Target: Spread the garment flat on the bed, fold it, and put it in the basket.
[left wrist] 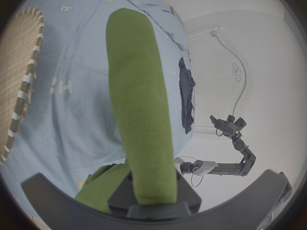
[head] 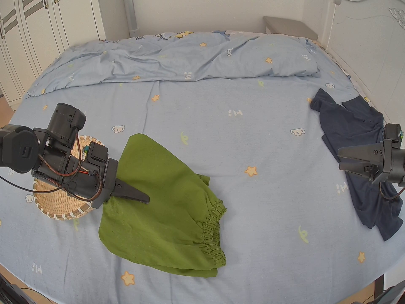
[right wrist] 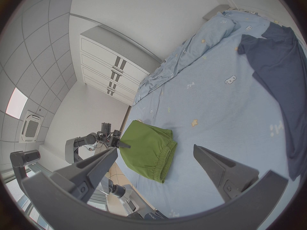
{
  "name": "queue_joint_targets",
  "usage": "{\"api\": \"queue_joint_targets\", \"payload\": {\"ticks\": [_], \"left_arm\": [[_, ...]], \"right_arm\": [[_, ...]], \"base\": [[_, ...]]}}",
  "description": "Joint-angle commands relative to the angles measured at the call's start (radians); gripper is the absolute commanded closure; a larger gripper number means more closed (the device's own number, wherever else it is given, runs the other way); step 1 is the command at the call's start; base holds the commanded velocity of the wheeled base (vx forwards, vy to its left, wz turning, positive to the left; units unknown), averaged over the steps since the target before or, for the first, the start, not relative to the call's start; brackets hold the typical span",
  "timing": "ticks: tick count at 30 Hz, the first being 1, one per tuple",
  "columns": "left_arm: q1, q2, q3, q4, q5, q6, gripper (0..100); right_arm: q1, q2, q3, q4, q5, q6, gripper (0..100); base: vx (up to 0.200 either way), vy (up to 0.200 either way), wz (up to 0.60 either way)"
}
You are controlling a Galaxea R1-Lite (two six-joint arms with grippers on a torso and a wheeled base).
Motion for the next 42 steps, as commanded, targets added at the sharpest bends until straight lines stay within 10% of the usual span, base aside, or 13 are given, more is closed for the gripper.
{"api": "queue_joint_targets", "payload": {"ticks": [1, 34, 42], "left_arm": [[-0.001, -0.002, -0.001, -0.002, 0.0, -0.001, 100], [-0.032, -0.286, 0.027, -0.115, 0.113, 0.2, 100], [0.219, -0.258, 0.077, -0.371, 0.161, 0.179, 100]], "right_arm": [[0.003, 0.0, 0.001, -0.001, 0.0, 0.0, 0], [0.022, -0.013, 0.005, -0.001, 0.0, 0.001, 0], [0.021, -0.022, 0.005, -0.001, 0.0, 0.001, 0]], "base": [[0.0, 0.2, 0.0], [0.0, 0.055, 0.0], [0.0, 0.0, 0.0]]}}
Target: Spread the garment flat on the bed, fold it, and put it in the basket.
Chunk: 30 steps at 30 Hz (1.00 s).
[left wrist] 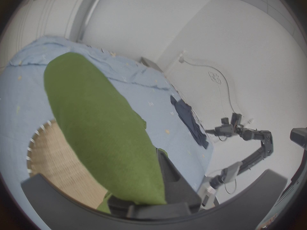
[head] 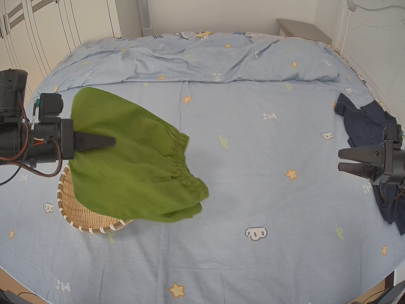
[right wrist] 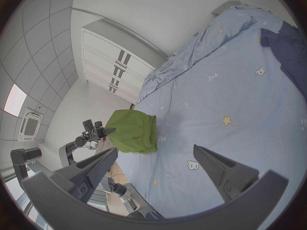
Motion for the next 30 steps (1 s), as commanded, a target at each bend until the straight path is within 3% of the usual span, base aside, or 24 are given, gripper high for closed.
{"api": "queue_joint_targets", "payload": {"ticks": [1, 7, 16, 25, 30], "left_arm": [[0.185, 0.04, 0.034, -0.134, 0.002, -0.013, 100], [0.282, 0.162, 0.051, -0.191, 0.002, -0.014, 100], [0.331, 0.19, 0.167, -0.179, 0.014, -0.022, 100], [0.36, 0.271, 0.086, 0.03, 0.027, -0.037, 100], [0.349, 0.363, 0.003, 0.128, 0.103, -0.04, 100]], "right_arm": [[0.001, -0.007, 0.0, -0.001, -0.001, 0.0, 0], [0.001, -0.009, 0.0, -0.001, 0.001, 0.0, 0], [0.002, -0.019, 0.0, 0.001, 0.002, 0.0, 0], [0.036, -0.019, 0.013, -0.001, 0.001, 0.002, 0], [0.039, -0.019, 0.014, -0.001, 0.001, 0.002, 0]], "base": [[0.0, 0.0, 0.0], [0.0, 0.0, 0.0], [0.0, 0.0, 0.0], [0.0, 0.0, 0.0], [0.0, 0.0, 0.0]]}}
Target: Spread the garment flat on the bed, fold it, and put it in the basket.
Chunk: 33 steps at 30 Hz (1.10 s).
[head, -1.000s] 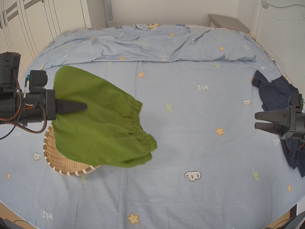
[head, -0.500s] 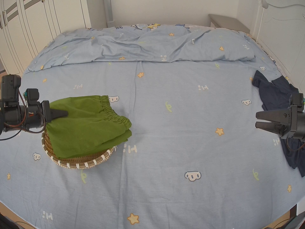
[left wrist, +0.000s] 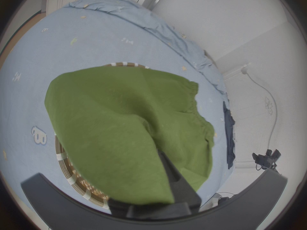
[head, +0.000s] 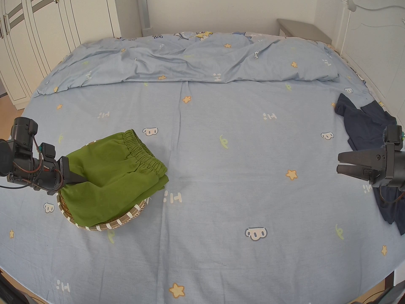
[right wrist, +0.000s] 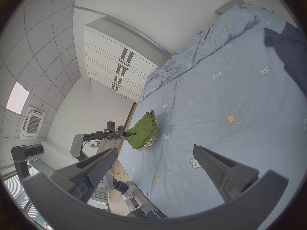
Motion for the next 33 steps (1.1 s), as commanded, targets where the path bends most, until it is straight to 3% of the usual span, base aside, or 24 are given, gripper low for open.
{"api": "queue_joint_targets", "payload": {"ticks": [1, 16, 17, 22, 25, 27, 29, 33], "left_arm": [[-0.008, 0.122, -0.075, 0.041, 0.06, -0.002, 100], [-0.015, 0.198, -0.098, 0.051, 0.086, -0.002, 100], [-0.015, 0.195, -0.096, 0.052, 0.086, -0.003, 0], [-0.014, 0.155, -0.118, 0.098, 0.109, -0.009, 0], [-0.02, 0.103, -0.162, 0.213, 0.209, -0.011, 0], [-0.023, 0.092, -0.173, 0.239, 0.227, -0.011, 0], [-0.035, 0.02, -0.239, 0.391, 0.302, -0.014, 0], [-0.037, -0.081, -0.315, 0.558, 0.315, -0.012, 0]], "right_arm": [[0.006, 0.0, 0.004, -0.001, 0.0, -0.001, 0], [0.017, 0.003, 0.005, -0.001, -0.003, -0.001, 0], [0.017, 0.003, 0.005, -0.001, -0.003, -0.001, 0], [0.017, 0.003, 0.005, -0.001, -0.003, -0.001, 0], [0.015, 0.003, 0.004, -0.001, -0.003, -0.001, 0], [0.015, 0.001, 0.004, -0.001, -0.003, -0.001, 0], [0.015, 0.001, 0.004, -0.001, -0.003, -0.001, 0], [0.018, -0.033, 0.008, -0.003, -0.005, -0.004, 0]], "base": [[0.0, 0.0, 0.0], [0.0, 0.0, 0.0], [0.0, 0.0, 0.0], [0.0, 0.0, 0.0], [0.0, 0.0, 0.0], [0.0, 0.0, 0.0], [0.0, 0.0, 0.0], [0.0, 0.0, 0.0]]}}
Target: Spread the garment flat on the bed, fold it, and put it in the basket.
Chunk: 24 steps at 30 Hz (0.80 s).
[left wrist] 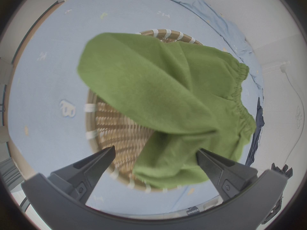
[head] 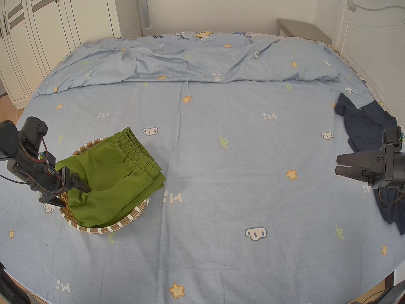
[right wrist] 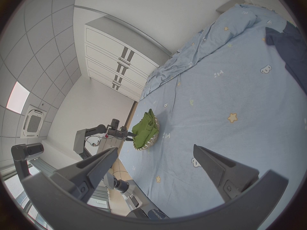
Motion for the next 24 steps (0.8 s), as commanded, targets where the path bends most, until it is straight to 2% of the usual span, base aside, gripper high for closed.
{"api": "queue_joint_targets", "payload": {"ticks": [1, 6, 7, 8, 10, 13, 14, 15, 17, 19, 21, 24], "left_arm": [[-0.01, -0.206, -0.135, 0.188, 0.046, 0.001, 0], [-0.015, -0.364, -0.141, 0.259, 0.044, 0.0, 0], [-0.05, -0.447, -0.12, 0.272, 0.042, -0.014, 0], [-0.053, -0.453, -0.115, 0.272, 0.042, -0.017, 0], [-0.079, -0.565, -0.029, 0.263, 0.047, -0.057, 0], [-0.077, -0.696, 0.063, 0.243, 0.046, -0.065, 0], [-0.077, -0.788, 0.123, 0.22, 0.046, -0.071, 0], [-0.077, -0.788, 0.123, 0.22, 0.046, -0.071, 0], [-0.081, -0.973, 0.271, 0.163, 0.036, -0.071, 0], [-0.082, -1.045, 0.323, 0.145, 0.035, -0.069, 0], [-0.087, -1.212, 0.442, 0.094, 0.019, -0.069, 0], [-0.081, -1.337, 0.523, 0.085, 0.018, -0.074, 0]], "right_arm": [[0.003, -0.078, 0.012, -0.002, 0.0, -0.006, 0], [0.021, -0.245, 0.064, -0.002, 0.0, -0.011, 0], [0.018, -0.307, 0.107, -0.002, -0.002, -0.014, 0], [0.018, -0.311, 0.111, -0.002, -0.002, -0.014, 0], [0.009, -0.411, 0.205, -0.003, -0.007, -0.043, 0], [0.006, -0.52, 0.321, -0.002, -0.007, -0.093, 0], [-0.005, -0.606, 0.39, 0.0, -0.007, -0.113, 0], [-0.005, -0.606, 0.39, 0.0, -0.007, -0.113, 0], [-0.034, -0.768, 0.478, 0.006, -0.005, -0.11, 0], [-0.039, -0.819, 0.498, 0.017, -0.003, -0.109, 0], [-0.043, -0.949, 0.522, 0.091, -0.003, -0.107, 0], [-0.04, -1.068, 0.51, 0.216, -0.005, -0.109, 0]], "base": [[0.0, 0.0, 0.0], [0.0, 0.0, 0.0], [0.0, 0.0, 0.0], [0.0, 0.0, 0.0], [0.0, 0.0, 0.0], [0.0, 0.0, 0.0], [0.0, 0.0, 0.0], [0.0, 0.0, 0.0], [0.0, 0.0, 0.0], [0.0, 0.0, 0.0], [0.0, 0.0, 0.0], [0.0, 0.0, 0.0]]}}
